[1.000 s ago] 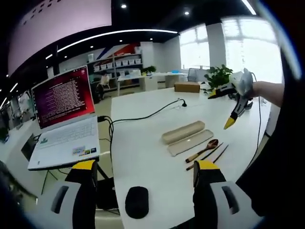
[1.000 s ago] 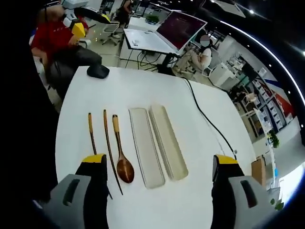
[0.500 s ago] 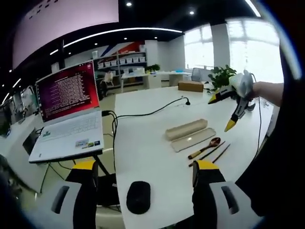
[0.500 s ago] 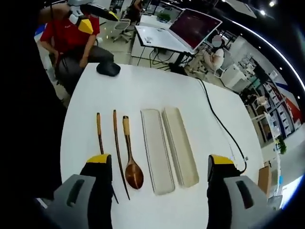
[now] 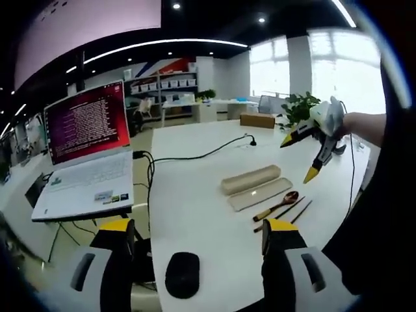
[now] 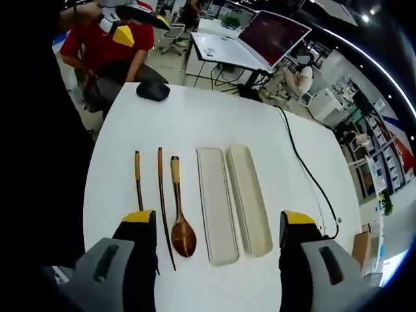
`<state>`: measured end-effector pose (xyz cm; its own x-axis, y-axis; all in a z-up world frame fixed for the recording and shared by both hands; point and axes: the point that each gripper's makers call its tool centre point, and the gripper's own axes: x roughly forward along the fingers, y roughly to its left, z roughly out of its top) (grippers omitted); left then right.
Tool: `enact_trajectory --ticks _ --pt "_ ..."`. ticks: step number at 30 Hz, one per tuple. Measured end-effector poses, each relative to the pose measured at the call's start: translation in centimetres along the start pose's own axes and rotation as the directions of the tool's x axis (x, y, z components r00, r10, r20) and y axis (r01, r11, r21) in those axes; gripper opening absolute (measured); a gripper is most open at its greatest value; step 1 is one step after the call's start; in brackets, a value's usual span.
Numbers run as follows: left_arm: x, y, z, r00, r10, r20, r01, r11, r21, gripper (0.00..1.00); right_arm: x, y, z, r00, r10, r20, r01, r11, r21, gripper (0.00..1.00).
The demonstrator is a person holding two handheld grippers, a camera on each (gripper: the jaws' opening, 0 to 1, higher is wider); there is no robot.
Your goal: Arrange the utensils inside the cutlery case until each visible utensil rests in its matching compartment.
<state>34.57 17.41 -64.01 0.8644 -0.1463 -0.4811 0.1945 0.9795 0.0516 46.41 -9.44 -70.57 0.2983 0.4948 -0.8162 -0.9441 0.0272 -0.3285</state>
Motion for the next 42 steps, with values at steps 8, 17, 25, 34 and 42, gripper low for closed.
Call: enact_trajectory --ticks 8,17,25,34,42 --pt "0.5 0.0 0.6 1.000 -0.004 0.022 0.004 1.000 0.005 0.83 0.2 0.2 0.2 1.000 0.016 0.003 -0.016 1.000 0.012 0.71" --pt "1.0 -0.4 0.2 1.000 -0.023 0.011 0.022 1.000 0.013 0.83 1.1 0.4 0.5 1.000 0.021 0.004 -0.021 1.000 0.017 0.67" --pt "0.8 -0.2 -0.5 1.000 -0.025 0.011 0.025 1.000 0.004 0.82 2.1 1.8 0.5 0.998 0.067 -0.003 -0.067 0.998 0.012 0.66" --pt "0.3 -0.3 -0.7 1.000 -0.024 0.018 0.024 1.000 0.004 0.82 2.1 2.4 0.1 0.997 0.078 -0.021 -0.078 0.997 -0.004 0.60" --pt "0.5 -0.8 -0.9 0.999 -0.037 0.016 0.037 0.999 0.011 0.82 2.1 3.0 -0.3 0.995 0.093 -0.032 -0.093 0.996 -0.006 0.59"
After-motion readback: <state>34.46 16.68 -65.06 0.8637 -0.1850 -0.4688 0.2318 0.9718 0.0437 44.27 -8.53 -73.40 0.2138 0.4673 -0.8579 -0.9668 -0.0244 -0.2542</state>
